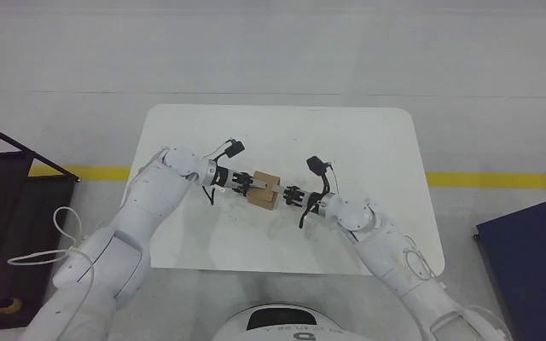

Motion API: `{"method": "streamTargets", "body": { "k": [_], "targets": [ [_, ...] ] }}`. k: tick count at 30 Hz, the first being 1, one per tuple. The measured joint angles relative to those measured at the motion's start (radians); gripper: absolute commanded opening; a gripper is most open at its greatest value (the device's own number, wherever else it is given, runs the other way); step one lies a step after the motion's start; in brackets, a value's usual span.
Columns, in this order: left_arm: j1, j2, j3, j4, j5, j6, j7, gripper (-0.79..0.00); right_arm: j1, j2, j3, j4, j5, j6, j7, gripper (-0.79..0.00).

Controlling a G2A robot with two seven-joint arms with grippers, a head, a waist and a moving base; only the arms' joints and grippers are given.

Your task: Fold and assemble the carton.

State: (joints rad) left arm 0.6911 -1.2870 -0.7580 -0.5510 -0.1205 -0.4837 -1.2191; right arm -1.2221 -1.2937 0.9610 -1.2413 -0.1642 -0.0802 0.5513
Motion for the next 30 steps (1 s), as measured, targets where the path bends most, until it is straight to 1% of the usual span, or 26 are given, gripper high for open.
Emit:
{"method": "streamTargets", "body": {
  "k": [2,6,8,10,11,13,14,15,16,17,18,20,24,26,29,30],
  "targets": [
    [0.000,0.000,-0.001,0.001,0.000,-0.002,0.000,-0.280,0.000,0.000,0.000,0.001,-0.001,0.001,-0.003,-0.314],
    [-0.001,-0.002,-0.001,-0.001,0.002,-0.003,-0.001,-0.286,-0.006,0.001,0.003,-0.004,-0.004,0.001,-0.005,-0.400],
    [-0.001,-0.002,-0.001,-0.001,0.002,-0.004,-0.002,-0.283,-0.008,0.001,0.005,-0.009,-0.005,0.002,-0.004,-0.413],
    [-0.001,-0.003,-0.002,0.000,0.000,-0.006,-0.005,-0.286,-0.012,0.002,0.007,-0.016,-0.007,0.003,-0.003,-0.446],
    [-0.001,-0.003,-0.002,0.001,-0.001,-0.006,-0.005,-0.277,-0.013,0.003,0.008,-0.018,-0.009,0.004,-0.003,-0.446],
    [-0.001,-0.004,-0.003,0.003,-0.002,-0.008,-0.006,-0.256,-0.015,0.003,0.010,-0.024,-0.012,0.007,-0.003,-0.431],
    [-0.001,-0.004,-0.004,0.004,-0.003,-0.010,-0.007,-0.215,-0.017,0.004,0.010,-0.027,-0.013,0.008,-0.003,-0.409],
    [-0.001,-0.004,-0.006,0.006,-0.007,-0.015,-0.007,-0.172,-0.019,0.004,0.012,-0.032,-0.015,0.009,-0.004,-0.311],
    [-0.002,-0.003,-0.009,0.007,-0.010,-0.021,-0.007,-0.111,-0.021,0.005,0.013,-0.037,-0.016,0.010,-0.006,-0.286],
    [-0.003,-0.002,-0.013,0.008,-0.015,-0.028,-0.007,-0.022,-0.023,0.005,0.015,-0.043,-0.018,0.011,-0.008,-0.280],
    [-0.004,0.000,-0.020,0.009,-0.021,-0.037,-0.008,0.000,-0.027,0.007,0.018,-0.053,-0.021,0.012,-0.010,-0.271],
    [-0.005,0.006,-0.032,0.011,-0.030,-0.049,-0.011,0.000,-0.035,0.009,0.024,-0.074,-0.026,0.013,-0.012,-0.265],
    [-0.002,0.026,-0.070,0.008,-0.060,-0.082,-0.028,0.000,-0.058,0.018,0.047,-0.136,-0.050,0.030,-0.014,-0.265],
    [0.004,0.040,-0.094,-0.003,-0.081,-0.093,-0.027,0.000,-0.069,0.023,0.061,-0.167,-0.066,0.045,-0.016,-0.296],
    [0.023,0.079,-0.150,-0.041,-0.113,-0.105,-0.012,0.000,-0.080,0.032,0.079,-0.238,-0.125,0.077,-0.008,-0.409],
    [0.034,0.100,-0.179,-0.062,-0.122,-0.110,-0.008,0.000,-0.080,0.036,0.081,-0.273,-0.161,0.094,0.004,-0.603]
  ]
}}
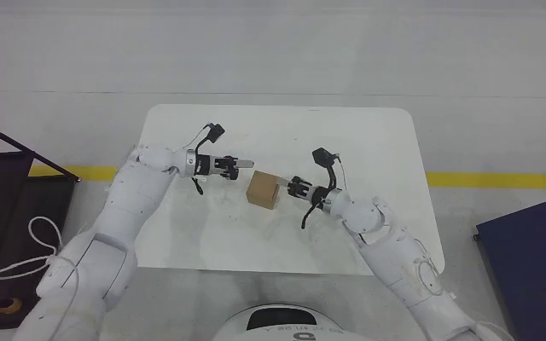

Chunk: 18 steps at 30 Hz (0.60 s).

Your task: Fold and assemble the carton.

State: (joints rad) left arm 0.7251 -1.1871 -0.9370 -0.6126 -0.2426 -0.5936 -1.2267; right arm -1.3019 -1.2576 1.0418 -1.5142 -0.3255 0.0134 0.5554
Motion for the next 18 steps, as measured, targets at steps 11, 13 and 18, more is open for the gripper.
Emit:
{"method": "streamTargets", "body": {
  "k": [11,13,18],
  "targets": [
    [0.246,0.194,-0.354,-0.287,-0.039,0.008,-0.008,0.000,0.145,-0.011,-0.150,-0.080,-0.262,0.042,0.214,-0.785],
    [0.226,0.191,-0.331,-0.269,-0.038,0.008,-0.008,0.000,0.183,-0.025,-0.194,-0.042,-0.268,0.046,0.219,-0.785],
    [0.225,0.191,-0.327,-0.268,-0.037,0.008,-0.008,0.000,0.244,-0.053,-0.264,0.032,-0.267,0.053,0.187,-0.785]
  ]
}}
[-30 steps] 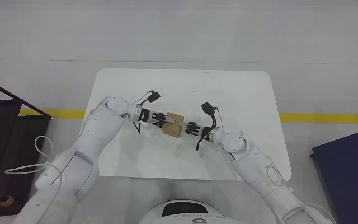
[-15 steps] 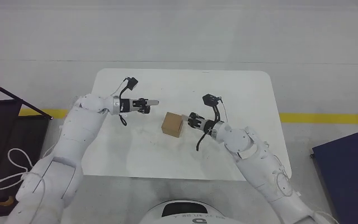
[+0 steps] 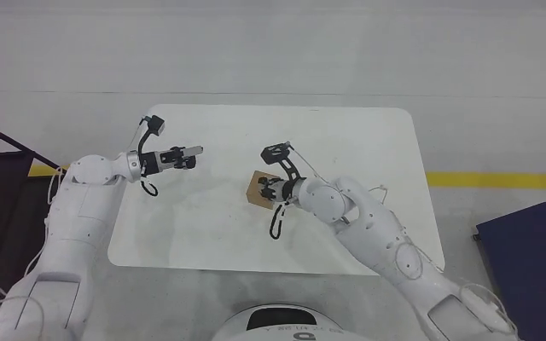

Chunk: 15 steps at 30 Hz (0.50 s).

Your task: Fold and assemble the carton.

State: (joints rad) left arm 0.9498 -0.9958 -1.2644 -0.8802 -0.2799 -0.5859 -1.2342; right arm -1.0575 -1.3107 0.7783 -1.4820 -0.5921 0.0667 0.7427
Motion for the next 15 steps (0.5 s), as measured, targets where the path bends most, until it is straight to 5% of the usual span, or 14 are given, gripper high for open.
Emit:
{"method": "streamTargets", "body": {
  "k": [9,15],
  "targets": [
    [0.000,0.000,0.000,0.000,0.000,0.000,0.000,0.000,0.058,-0.034,-0.076,0.083,-0.065,0.070,-0.014,-0.785],
    [0.000,0.000,0.000,0.000,0.000,0.000,0.000,0.000,0.044,-0.030,-0.060,0.010,-0.106,0.103,0.004,-0.785]
  ]
}}
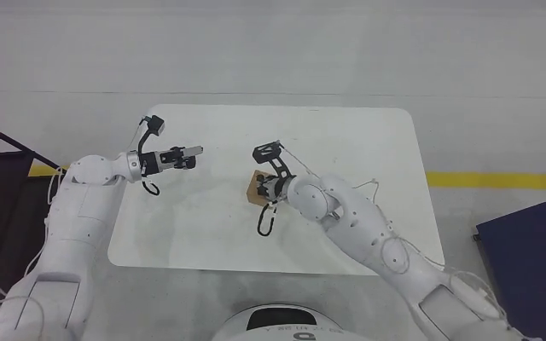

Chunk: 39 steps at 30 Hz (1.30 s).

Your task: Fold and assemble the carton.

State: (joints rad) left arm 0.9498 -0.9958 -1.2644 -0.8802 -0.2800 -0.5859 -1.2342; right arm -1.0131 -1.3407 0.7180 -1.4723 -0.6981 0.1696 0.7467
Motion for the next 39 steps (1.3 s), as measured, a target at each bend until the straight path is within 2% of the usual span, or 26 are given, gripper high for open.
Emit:
{"method": "streamTargets", "body": {
  "k": [6,17,22,26,30,35,39],
  "targets": [
    [0.000,0.000,0.000,0.000,0.000,0.000,0.000,0.000,-0.059,0.018,0.041,-0.094,-0.040,-0.006,-0.001,-0.785],
    [0.000,0.000,0.000,0.000,0.000,0.000,0.000,0.000,-0.021,-0.009,0.004,0.038,-0.026,-0.024,-0.008,-0.785],
    [0.000,0.000,0.000,0.000,0.000,0.000,0.000,0.000,-0.028,-0.011,0.011,-0.001,-0.026,-0.020,-0.010,-0.785],
    [0.000,0.000,0.000,0.000,0.000,0.000,0.000,0.000,-0.077,0.003,0.062,-0.082,-0.022,-0.023,-0.038,-0.785],
    [0.000,0.000,0.000,0.000,0.000,0.000,0.000,0.000,-0.166,0.029,0.169,-0.132,0.006,-0.030,-0.103,-0.785],
    [0.000,0.000,0.000,0.000,0.000,0.000,0.000,0.000,-0.241,0.052,0.288,-0.094,0.045,-0.029,-0.136,-0.785],
    [0.000,0.000,0.000,0.000,0.000,0.000,0.000,0.000,-0.247,0.053,0.291,-0.032,0.053,-0.025,-0.107,-0.785]
  ]
}}
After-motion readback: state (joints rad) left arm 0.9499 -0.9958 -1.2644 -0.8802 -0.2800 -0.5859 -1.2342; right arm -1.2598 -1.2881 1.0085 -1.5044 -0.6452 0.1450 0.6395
